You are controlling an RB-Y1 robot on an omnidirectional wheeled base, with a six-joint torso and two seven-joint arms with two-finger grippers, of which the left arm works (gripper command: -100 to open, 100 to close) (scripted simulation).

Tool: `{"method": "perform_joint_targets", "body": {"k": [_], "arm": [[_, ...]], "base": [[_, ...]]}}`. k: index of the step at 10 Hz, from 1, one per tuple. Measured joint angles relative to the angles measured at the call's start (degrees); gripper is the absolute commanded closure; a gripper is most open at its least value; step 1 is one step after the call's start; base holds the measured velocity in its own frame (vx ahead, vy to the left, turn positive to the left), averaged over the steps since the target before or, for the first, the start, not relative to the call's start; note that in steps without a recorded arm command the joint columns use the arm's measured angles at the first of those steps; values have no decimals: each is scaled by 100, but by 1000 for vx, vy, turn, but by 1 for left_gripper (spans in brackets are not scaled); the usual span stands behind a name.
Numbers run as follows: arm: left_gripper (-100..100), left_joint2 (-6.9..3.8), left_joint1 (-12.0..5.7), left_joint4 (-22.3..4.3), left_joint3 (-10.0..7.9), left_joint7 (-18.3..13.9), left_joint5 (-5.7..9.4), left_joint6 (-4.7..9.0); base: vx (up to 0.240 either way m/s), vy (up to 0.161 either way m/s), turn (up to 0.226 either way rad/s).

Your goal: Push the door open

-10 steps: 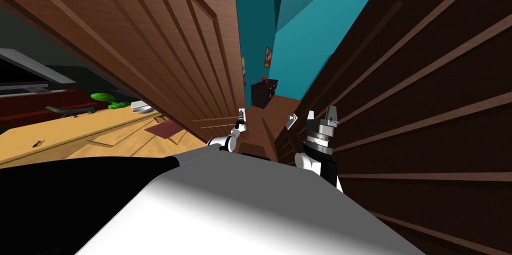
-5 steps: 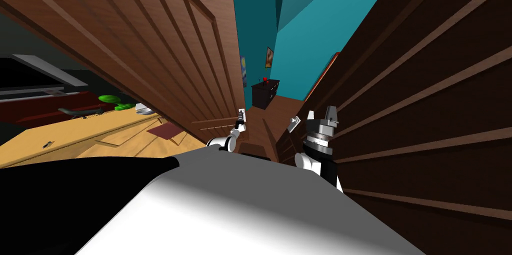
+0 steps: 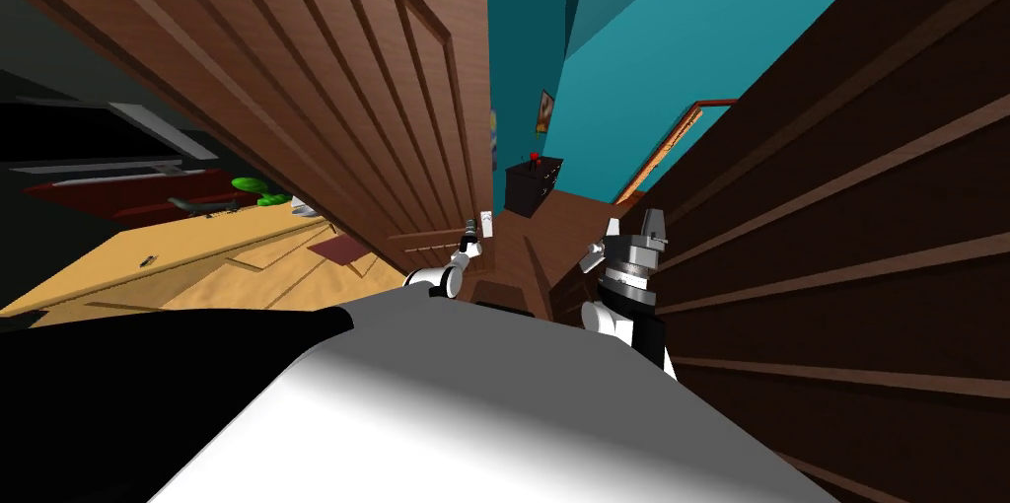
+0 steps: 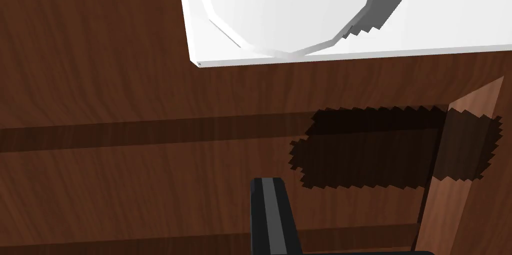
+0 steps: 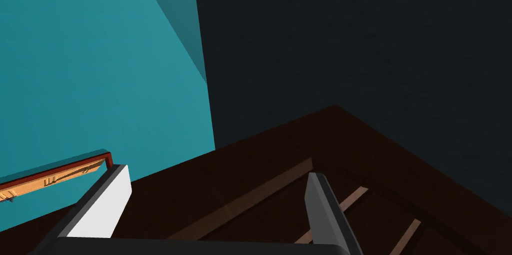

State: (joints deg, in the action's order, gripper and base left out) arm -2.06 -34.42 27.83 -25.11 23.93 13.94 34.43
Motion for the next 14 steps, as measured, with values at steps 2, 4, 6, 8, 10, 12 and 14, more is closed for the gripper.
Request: {"method": "perform_joint_targets", "body": {"k": [2, 4, 6, 8, 10, 12, 14], "arm": [[-100, -46, -10, -21, 73, -34, -6, -3], [-100, 26, -62, -83, 170, -80, -8, -10], [-100, 206, -58, -35, 239, -103, -9, -53], [-100, 337, -68, -91, 283, -130, -14, 6], [-100, 432, -90, -105, 310, -152, -15, -20], [-100, 465, -118, -161, 318, -155, -14, -9], [-100, 399, -157, -246, 325, -166, -11, 27]], "base": [[-198, 30, 234], [-189, -84, 211], [-108, -168, 51], [-17, -164, -7], [-21, -236, -31], [15, -1, 27], [28, 193, 25]]}}
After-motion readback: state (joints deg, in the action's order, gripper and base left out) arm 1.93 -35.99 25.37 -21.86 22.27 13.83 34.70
